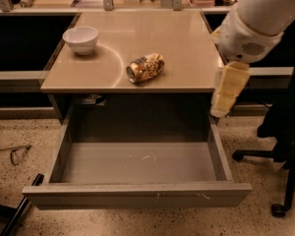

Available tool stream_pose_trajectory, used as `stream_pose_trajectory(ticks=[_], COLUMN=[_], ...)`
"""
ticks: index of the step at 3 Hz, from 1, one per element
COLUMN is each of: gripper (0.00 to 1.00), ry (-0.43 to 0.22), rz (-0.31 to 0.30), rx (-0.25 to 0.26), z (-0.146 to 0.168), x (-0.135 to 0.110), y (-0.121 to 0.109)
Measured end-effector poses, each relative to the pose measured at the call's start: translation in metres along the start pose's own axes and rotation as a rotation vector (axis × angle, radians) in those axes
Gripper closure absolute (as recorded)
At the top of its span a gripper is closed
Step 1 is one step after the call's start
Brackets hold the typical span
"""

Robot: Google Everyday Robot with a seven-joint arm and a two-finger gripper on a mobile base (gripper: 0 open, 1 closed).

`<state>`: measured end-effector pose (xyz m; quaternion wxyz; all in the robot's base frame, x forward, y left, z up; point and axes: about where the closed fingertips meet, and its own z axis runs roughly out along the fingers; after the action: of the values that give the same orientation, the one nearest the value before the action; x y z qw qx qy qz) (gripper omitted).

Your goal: Place orange can into top drawer

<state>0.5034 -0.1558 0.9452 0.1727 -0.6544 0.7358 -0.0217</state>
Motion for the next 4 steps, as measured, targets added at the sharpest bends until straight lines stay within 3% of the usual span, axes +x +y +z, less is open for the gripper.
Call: stream_pose_trajectory(ticks=[1,2,3,4], gripper=[0.0,0.0,0.0,0.0], ry=[-0.066,-0.066,-0.085,-0.125], rz=[-0.06,-0.06,-0.073,-0.109], rx=[-0.061,-0.061,-0.046,0.015], z=[0.037,0.037,0.041,0.061], x=[-0.025,-0.025,-0.033,-0.06], y=[-0.014,-0.014,-0.024,-0.062])
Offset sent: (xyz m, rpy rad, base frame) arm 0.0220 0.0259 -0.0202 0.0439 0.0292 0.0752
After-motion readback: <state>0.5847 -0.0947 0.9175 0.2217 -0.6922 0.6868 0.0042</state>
